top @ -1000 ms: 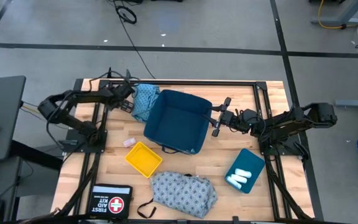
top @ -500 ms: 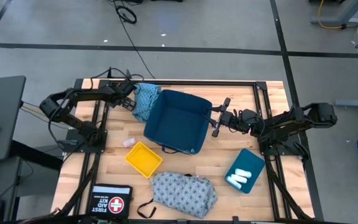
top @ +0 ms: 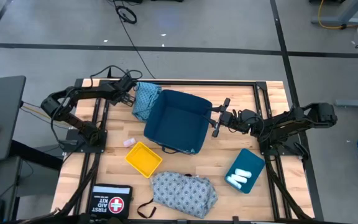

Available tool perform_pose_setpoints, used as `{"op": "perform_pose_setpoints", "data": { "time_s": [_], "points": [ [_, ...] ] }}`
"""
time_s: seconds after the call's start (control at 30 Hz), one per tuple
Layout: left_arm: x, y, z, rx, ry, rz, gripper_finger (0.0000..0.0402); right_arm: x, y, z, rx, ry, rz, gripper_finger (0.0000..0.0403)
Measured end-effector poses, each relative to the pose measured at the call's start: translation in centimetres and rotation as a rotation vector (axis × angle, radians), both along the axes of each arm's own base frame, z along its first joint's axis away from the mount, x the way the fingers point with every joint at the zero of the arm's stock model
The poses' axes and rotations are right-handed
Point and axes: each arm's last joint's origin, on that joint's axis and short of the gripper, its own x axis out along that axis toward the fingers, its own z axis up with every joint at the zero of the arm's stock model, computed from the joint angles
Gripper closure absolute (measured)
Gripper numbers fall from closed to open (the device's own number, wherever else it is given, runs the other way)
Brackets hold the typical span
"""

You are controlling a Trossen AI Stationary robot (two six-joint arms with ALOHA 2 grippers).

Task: Pick & place medical supplies in basket/bin
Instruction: Put the top left transparent pill bottle into the yellow bin

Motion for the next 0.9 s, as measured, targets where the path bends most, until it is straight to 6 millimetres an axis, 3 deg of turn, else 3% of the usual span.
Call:
{"op": "perform_pose_setpoints", "data": {
  "time_s": [0.27, 0.47, 0.67, 0.83, 0.9],
  "points": [
    [0.1, -0.1, -0.1, -0.029, -0.082, 0.018, 0.0179, 0.0, 0.0, 0.0, 0.0, 0.001, 0.0, 0.0227],
    [0.4, 0.2, 0.5, -0.005, -0.105, 0.014, 0.0216, 0.0, 0.0, 0.0, -0.002, 0.001, 0.001, 0.0227],
    [1.3, 0.3, 2.3, 0.003, -0.064, -0.023, 0.029, 0.0, 0.0, 0.0, -0.003, 0.002, 0.001, 0.0227],
    [1.3, 0.3, 4.0, -0.007, 0.077, -0.027, 0.038, 0.0, 0.0, 0.0, -0.007, 0.003, 0.002, 0.0227],
    [1.1, 0.3, 4.4, -0.019, 0.136, -0.027, 0.0394, 0.0, 0.0, 0.0, -0.007, 0.003, 0.002, 0.0227]
  ]
}}
